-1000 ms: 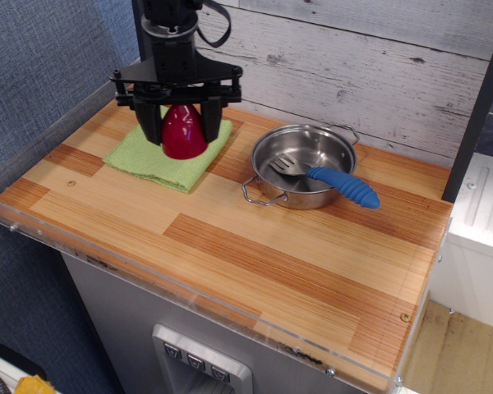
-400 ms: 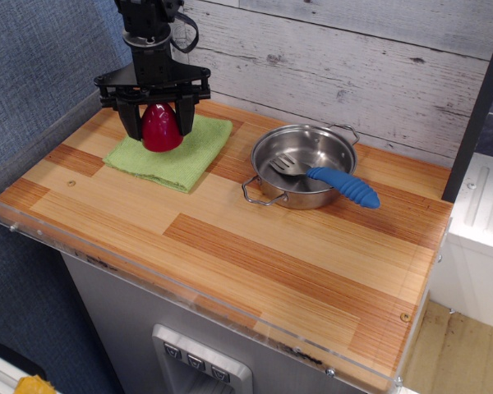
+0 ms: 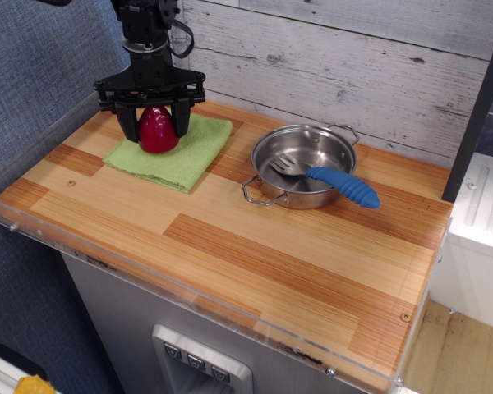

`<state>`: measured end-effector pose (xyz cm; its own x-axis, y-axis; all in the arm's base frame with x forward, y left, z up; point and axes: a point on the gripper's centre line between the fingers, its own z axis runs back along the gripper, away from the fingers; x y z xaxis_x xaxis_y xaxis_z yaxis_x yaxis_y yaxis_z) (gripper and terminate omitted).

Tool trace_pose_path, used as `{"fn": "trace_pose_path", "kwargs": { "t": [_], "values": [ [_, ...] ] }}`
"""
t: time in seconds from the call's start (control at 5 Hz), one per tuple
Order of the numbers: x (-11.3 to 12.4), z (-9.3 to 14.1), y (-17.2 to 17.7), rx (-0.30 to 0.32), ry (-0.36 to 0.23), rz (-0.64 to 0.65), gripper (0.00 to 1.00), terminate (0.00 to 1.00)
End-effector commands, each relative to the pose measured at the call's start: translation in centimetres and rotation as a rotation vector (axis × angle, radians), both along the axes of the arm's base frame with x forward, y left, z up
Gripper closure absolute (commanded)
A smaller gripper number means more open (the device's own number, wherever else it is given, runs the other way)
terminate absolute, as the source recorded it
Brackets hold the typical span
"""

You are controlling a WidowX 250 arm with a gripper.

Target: Pick up the red fruit and place it on the green cloth

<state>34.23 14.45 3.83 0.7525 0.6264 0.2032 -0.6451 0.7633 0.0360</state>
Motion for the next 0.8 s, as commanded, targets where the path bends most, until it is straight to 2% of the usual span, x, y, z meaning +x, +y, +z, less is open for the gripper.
{"fn": "trace_pose_path", "kwargs": {
  "t": [0.0, 0.2, 0.6],
  "values": [
    [-0.5, 1.2, 1.1, 0.017, -0.046, 0.051, 1.00, 0.00],
    [-0.9, 2.2, 1.5, 0.019, -0.093, 0.061, 0.00, 0.00],
    [-1.3, 4.6, 1.3, 0.030, -0.107, 0.069, 0.00, 0.00]
  ]
}}
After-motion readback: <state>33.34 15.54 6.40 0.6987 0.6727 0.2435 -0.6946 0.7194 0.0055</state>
